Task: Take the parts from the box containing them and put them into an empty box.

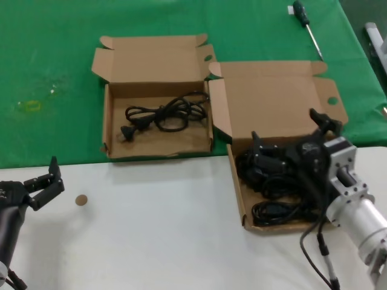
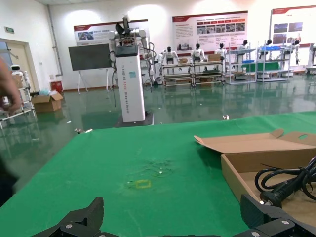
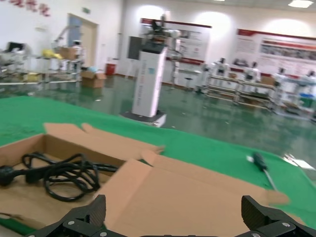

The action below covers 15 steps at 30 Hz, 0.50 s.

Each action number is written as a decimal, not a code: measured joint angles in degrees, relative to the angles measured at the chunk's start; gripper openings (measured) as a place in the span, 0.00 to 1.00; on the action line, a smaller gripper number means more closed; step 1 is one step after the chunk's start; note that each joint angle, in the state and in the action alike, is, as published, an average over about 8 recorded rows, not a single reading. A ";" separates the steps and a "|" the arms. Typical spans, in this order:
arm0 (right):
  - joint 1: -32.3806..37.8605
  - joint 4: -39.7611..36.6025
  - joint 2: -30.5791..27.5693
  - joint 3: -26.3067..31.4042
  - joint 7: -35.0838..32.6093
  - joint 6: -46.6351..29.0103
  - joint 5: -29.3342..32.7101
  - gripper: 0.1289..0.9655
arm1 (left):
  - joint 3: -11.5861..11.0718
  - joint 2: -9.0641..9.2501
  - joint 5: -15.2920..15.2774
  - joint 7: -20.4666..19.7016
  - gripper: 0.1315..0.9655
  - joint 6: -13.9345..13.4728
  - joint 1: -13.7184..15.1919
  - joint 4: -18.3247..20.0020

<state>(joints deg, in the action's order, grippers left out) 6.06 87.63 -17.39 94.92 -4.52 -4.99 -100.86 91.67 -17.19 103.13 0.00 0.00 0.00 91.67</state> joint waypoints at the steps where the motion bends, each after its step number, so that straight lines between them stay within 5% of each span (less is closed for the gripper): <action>1: -0.66 0.43 0.02 -0.34 0.47 0.52 -0.24 1.00 | 0.00 0.00 0.00 0.00 1.00 0.00 0.00 0.00; 15: -4.41 2.95 0.15 -2.36 3.31 3.65 -1.66 1.00 | 0.00 0.00 0.00 0.00 1.00 0.00 0.00 0.00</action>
<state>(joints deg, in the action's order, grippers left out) 1.65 90.57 -17.24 92.55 -1.21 -1.34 -102.52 91.67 -17.19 103.13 0.00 0.00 0.00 91.67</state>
